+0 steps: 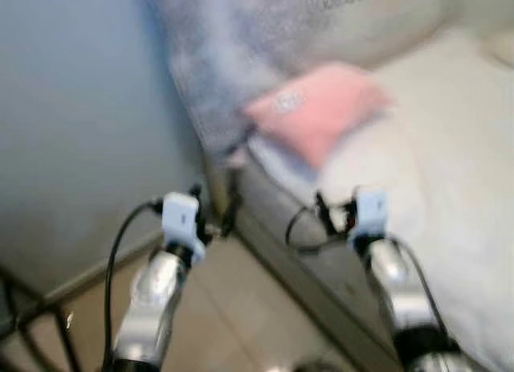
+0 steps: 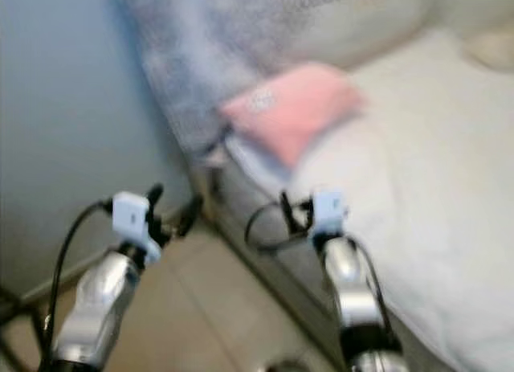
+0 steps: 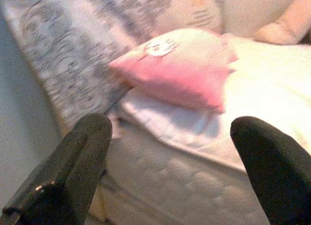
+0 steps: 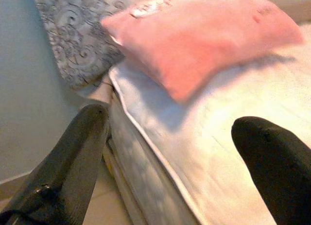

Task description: Clean up the room

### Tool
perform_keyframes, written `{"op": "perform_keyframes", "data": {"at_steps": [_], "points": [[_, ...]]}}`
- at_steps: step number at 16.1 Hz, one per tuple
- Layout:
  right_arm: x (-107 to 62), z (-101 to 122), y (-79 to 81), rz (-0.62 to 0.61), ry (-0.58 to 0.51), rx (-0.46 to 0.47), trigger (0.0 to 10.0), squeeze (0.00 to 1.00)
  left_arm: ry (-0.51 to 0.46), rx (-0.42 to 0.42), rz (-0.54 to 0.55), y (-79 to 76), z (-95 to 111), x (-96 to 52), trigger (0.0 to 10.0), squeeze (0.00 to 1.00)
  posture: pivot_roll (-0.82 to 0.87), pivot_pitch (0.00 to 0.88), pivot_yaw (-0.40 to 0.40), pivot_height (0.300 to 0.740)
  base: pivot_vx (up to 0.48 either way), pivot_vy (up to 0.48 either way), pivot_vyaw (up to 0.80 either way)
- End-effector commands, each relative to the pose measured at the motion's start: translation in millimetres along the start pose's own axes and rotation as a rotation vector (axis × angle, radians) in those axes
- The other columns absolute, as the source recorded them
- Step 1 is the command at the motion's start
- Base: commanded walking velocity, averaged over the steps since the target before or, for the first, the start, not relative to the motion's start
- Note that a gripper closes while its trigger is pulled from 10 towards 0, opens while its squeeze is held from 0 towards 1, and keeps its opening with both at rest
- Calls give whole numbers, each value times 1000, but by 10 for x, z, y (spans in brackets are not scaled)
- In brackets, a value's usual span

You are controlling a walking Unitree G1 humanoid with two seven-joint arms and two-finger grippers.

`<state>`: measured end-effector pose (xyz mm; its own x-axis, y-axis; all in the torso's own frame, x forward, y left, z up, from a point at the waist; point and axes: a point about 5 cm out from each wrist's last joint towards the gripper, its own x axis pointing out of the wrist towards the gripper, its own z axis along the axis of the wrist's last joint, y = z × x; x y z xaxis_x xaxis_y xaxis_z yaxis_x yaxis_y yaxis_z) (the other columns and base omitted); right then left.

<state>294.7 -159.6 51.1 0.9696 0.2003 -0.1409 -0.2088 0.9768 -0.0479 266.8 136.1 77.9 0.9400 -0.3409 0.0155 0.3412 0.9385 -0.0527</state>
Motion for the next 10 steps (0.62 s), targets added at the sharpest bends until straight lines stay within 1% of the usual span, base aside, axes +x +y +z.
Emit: {"op": "perform_keyframes", "data": {"at_steps": [1, 5, 8, 10], "points": [[32, 78, -8, 5, -23, -5, 10000, 0, 2, -16, -8, -21, -3, 6, 10000, 0, -92, 0, 95, 740, 0, 240, -644], [4, 58, -34, -11, -21, 29, 10000, 0, 13, -29, -23, -17, -23, -12, 10000, 0, -92, 0, 100, 740, 0, 477, -641], [-14, 48, -10, -9, -22, 27, 10000, 0, 11, -30, -33, 6, -16, 3, 10000, 0, -95, 0, 102, 740, 0, 480, -642], [-36, 38, -28, -5, -15, 16, 10000, 0, 22, -47, -33, 9, -43, -3, 10000, 0, -99, 0, 92, 740, 0, 480, -644]]}}
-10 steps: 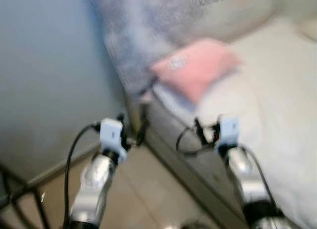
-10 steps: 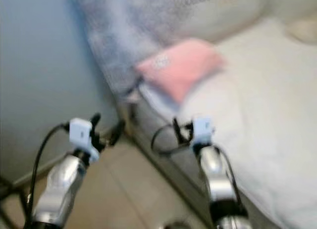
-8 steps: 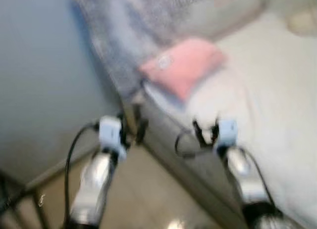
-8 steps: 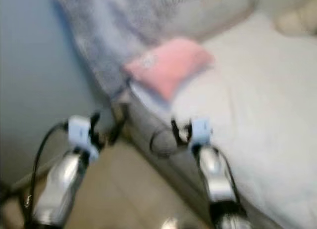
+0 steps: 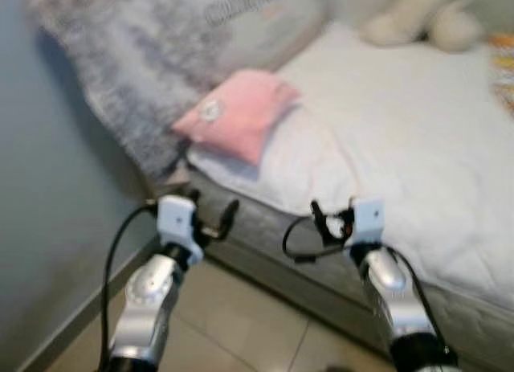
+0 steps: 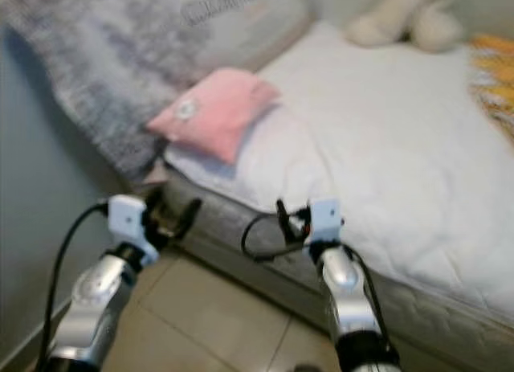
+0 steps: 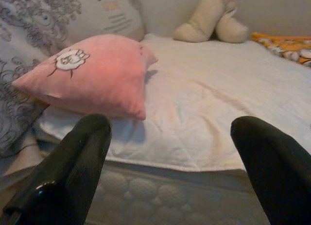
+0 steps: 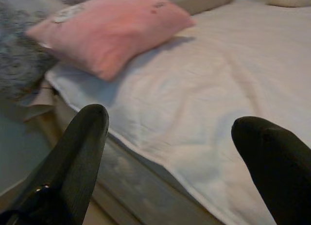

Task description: Clean up the room

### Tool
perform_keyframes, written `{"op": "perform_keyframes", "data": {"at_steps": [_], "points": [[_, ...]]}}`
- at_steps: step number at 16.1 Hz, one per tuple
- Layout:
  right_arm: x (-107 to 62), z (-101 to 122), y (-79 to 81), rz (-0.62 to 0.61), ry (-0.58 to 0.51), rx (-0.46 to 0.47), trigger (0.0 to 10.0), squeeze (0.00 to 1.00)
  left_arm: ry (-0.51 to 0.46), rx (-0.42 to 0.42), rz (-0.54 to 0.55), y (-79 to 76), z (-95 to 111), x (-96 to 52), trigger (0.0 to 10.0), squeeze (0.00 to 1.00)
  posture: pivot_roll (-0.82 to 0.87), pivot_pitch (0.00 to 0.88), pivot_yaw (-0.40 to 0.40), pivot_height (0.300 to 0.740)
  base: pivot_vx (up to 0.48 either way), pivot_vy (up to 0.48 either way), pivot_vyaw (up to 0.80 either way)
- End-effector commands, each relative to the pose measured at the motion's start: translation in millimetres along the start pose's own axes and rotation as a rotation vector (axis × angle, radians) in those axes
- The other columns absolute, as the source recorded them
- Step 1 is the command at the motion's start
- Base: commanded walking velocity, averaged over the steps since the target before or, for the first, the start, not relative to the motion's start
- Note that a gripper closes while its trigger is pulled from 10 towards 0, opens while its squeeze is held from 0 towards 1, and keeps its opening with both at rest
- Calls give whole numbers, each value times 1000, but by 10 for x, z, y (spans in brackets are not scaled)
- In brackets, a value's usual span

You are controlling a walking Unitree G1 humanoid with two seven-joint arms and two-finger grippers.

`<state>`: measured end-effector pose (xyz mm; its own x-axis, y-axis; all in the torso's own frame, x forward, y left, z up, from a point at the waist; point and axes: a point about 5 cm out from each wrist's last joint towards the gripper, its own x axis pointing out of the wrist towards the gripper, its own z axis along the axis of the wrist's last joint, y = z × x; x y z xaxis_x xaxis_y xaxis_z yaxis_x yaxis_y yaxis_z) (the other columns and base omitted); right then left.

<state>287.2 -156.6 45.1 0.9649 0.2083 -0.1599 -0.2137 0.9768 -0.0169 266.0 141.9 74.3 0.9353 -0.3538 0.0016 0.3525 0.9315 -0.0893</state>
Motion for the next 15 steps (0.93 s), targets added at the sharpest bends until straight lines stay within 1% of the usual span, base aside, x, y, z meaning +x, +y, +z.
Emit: {"op": "perform_keyframes", "data": {"at_steps": [1, 3, 6, 7, 8, 9, 10, 11, 12, 13, 14, 15], "points": [[19, 108, -81, -13, -32, -17, 10000, 0, 11, -12, -21, -48, -22, 21, 10000, 0, -99, 0, 90, 740, 0, 480, -644], [20, 115, -96, -9, -31, -24, 10000, 0, 22, -12, -16, -56, -56, 7, 10000, 0, -101, 0, 87, 740, 0, 0, -644], [9, 110, -105, -10, -31, -34, 10000, 0, 24, 14, -1, -46, -63, 6, 10000, 0, -99, 0, 87, 740, 0, 0, -648], [3, 142, -123, -33, -60, -24, 10000, 0, 26, 9, 21, -17, -71, 0, 10000, 0, -98, 0, 88, 740, 0, 0, -644], [-7, 200, -169, -76, -104, 13, 10000, 0, 23, 12, 71, 48, -72, -17, 10000, 0, -100, 0, 92, 740, 0, 0, -644], [-61, 285, -256, -136, -177, 31, 10000, 0, -2, 2, 174, 187, -41, -82, 10000, 0, -105, 0, 98, 740, 0, 0, -644], [-183, 321, -355, -186, -235, 31, 10000, 0, -64, 37, 223, 270, 64, -216, 10000, 0, -110, 0, 101, 740, 0, 0, -656], [-212, 315, -378, -201, -240, 32, 10000, 0, -77, 58, 212, 258, 91, -240, 10000, 0, -110, 0, 101, 740, 0, 0, -656], [-293, 280, -474, -273, -239, 33, 10000, 0, -110, 106, 173, 208, 169, -286, 10000, 0, -104, 0, 103, 740, 0, 0, -712], [-345, 222, -555, -348, -215, 39, 10000, 0, -126, 122, 171, 199, 226, -298, 10000, 0, -104, 0, 105, 740, 0, 0, 0], [-352, 184, -574, -370, -193, 38, 10000, 0, -133, 123, 176, 201, 246, -292, 10000, 0, -104, 0, 105, 740, 0, 0, 0], [-340, 152, -579, -401, -157, 15, 10000, 0, -128, 136, 174, 190, 255, -263, 10000, 0, -103, 0, 107, 740, 0, 0, 0]]}}
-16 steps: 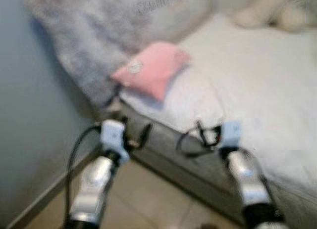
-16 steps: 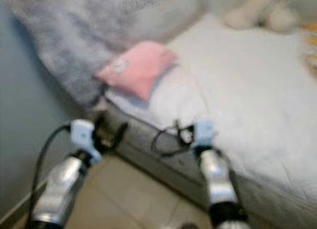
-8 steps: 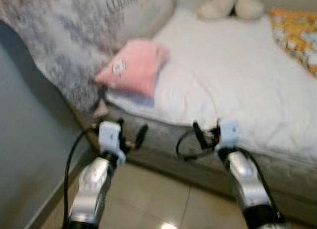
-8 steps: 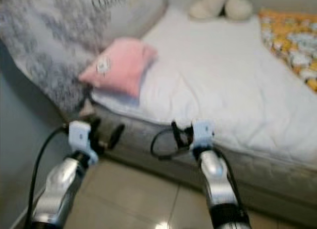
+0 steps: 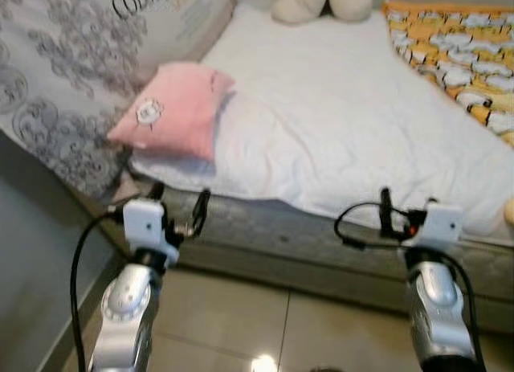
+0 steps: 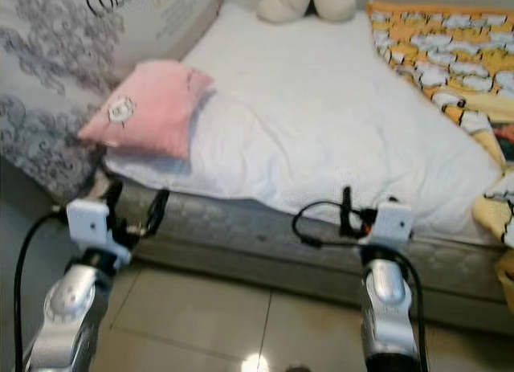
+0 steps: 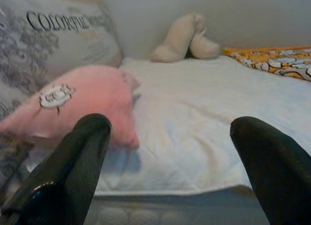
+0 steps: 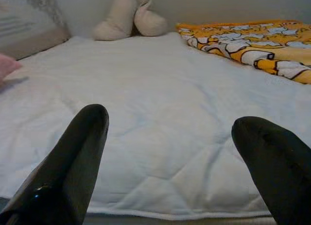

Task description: Clean up the room

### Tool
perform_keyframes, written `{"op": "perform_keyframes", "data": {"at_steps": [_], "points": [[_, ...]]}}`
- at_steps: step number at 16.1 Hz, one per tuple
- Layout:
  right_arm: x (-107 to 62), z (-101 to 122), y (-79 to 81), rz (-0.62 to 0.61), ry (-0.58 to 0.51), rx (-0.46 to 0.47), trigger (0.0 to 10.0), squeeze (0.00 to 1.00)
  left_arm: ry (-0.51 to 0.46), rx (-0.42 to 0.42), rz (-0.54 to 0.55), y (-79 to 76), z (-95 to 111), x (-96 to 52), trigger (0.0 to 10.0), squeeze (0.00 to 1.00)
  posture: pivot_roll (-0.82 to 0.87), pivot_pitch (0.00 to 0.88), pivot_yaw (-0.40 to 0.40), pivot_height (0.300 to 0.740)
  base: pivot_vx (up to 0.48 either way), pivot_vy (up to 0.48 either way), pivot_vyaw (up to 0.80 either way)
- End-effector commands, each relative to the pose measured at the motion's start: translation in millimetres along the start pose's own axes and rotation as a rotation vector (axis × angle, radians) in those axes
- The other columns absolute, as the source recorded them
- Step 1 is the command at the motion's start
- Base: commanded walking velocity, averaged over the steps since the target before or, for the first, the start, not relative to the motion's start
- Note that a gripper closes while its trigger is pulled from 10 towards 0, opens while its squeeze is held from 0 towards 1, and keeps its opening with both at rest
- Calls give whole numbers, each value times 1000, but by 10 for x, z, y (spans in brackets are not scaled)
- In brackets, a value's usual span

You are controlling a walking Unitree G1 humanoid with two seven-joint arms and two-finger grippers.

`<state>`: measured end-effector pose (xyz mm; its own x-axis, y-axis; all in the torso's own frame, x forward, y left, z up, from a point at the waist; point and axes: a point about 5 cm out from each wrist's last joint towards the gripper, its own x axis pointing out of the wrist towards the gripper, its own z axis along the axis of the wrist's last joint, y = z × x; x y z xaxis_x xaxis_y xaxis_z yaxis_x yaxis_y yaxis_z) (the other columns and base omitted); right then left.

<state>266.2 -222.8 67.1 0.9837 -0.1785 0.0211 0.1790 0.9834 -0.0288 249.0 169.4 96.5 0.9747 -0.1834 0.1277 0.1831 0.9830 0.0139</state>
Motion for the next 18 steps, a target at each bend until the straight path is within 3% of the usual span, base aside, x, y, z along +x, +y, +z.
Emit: {"op": "perform_keyframes", "data": {"at_steps": [1, 7, 13, 18], "points": [[31, 49, 95, 42, -21, 4, 10000, 0, 4, 6, -9, -13, 10, 9, 10000, 0, -103, 0, 107, 740, 0, -330, 0], [143, 132, 269, 138, -32, -66, 10000, 0, 8, -38, -75, -132, -30, 145, 10000, 0, -130, 0, 112, 740, 0, -427, 0], [132, 56, 331, 164, 23, -66, 10000, 0, 24, -45, -73, -132, -75, 161, 10000, 0, -132, 0, 113, 740, 0, -420, -558], [176, 82, 368, 186, 8, -82, 10000, 0, 31, -58, -52, -133, -95, 180, 10000, 0, -125, 0, 113, 740, 50, -419, -425]]}}
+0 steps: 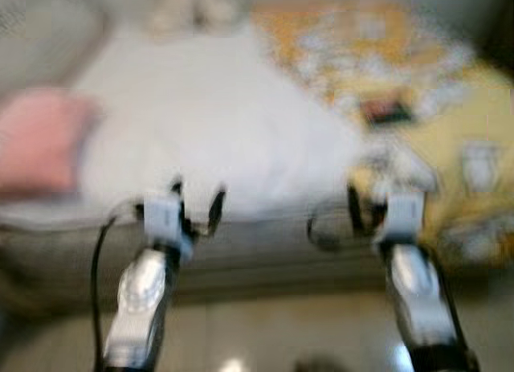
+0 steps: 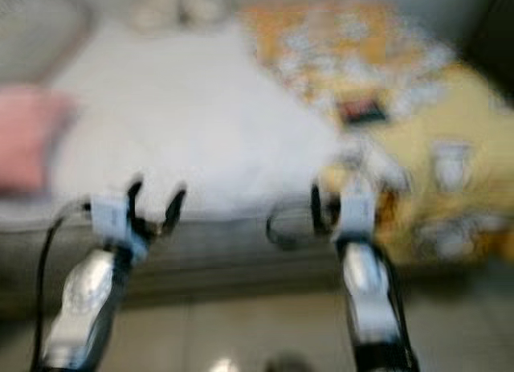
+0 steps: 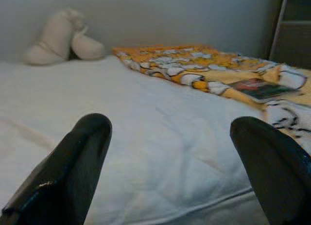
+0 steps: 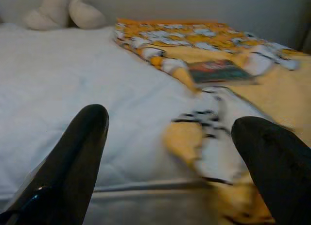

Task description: Clean up the room

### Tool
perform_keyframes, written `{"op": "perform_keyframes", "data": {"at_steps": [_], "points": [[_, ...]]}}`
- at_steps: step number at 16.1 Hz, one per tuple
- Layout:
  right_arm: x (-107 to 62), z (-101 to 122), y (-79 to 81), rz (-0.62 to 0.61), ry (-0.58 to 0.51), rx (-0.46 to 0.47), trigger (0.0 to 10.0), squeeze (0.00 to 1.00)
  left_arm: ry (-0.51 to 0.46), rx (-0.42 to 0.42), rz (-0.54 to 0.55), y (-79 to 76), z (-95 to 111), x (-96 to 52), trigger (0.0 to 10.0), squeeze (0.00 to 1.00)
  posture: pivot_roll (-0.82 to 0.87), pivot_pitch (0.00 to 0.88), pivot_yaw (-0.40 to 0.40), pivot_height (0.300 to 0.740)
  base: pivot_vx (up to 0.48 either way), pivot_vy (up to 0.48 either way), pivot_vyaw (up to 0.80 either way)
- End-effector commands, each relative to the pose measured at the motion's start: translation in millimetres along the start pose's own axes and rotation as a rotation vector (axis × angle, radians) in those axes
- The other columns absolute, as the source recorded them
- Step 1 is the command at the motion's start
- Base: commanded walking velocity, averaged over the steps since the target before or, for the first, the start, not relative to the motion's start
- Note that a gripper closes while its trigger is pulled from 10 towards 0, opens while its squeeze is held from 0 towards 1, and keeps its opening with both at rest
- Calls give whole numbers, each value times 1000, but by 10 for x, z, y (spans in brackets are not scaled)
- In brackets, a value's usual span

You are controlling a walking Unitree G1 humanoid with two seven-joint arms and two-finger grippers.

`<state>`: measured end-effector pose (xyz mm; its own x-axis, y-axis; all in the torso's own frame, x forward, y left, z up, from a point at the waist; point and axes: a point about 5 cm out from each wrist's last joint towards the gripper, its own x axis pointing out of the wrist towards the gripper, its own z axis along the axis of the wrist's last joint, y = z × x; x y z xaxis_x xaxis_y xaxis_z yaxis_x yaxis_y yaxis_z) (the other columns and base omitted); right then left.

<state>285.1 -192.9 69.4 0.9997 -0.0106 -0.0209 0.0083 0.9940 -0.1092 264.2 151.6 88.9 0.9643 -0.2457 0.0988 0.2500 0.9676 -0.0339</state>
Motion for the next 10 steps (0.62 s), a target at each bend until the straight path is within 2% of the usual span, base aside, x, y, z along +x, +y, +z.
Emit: {"op": "perform_keyframes", "data": {"at_steps": [1, 5, 6, 8, 10], "points": [[52, 60, 32, 19, -23, -4, 10000, 0, 2, -7, 16, 12, -1, 9, 10000, 0, -125, 0, 113, 740, 251, -405, 0], [66, 50, 66, 53, -11, -21, 10000, 0, 15, -36, 38, -53, -43, 13, 10000, 0, -123, 0, 111, 740, 281, -385, 0], [60, 49, 71, 61, -16, -18, 10000, 0, 18, -43, 46, -58, -54, 2, 10000, 0, -123, 0, 110, 740, 296, -375, 613], [52, 60, 44, 46, -27, -1, 10000, 0, 41, -80, 153, 51, -102, -45, 10000, 0, -124, 0, 111, 740, 296, -375, 591], [42, 68, -14, 16, -39, 26, 10000, 0, 58, -65, 229, 175, -133, -107, 10000, 0, -124, 0, 110, 740, 296, -375, 569]]}}
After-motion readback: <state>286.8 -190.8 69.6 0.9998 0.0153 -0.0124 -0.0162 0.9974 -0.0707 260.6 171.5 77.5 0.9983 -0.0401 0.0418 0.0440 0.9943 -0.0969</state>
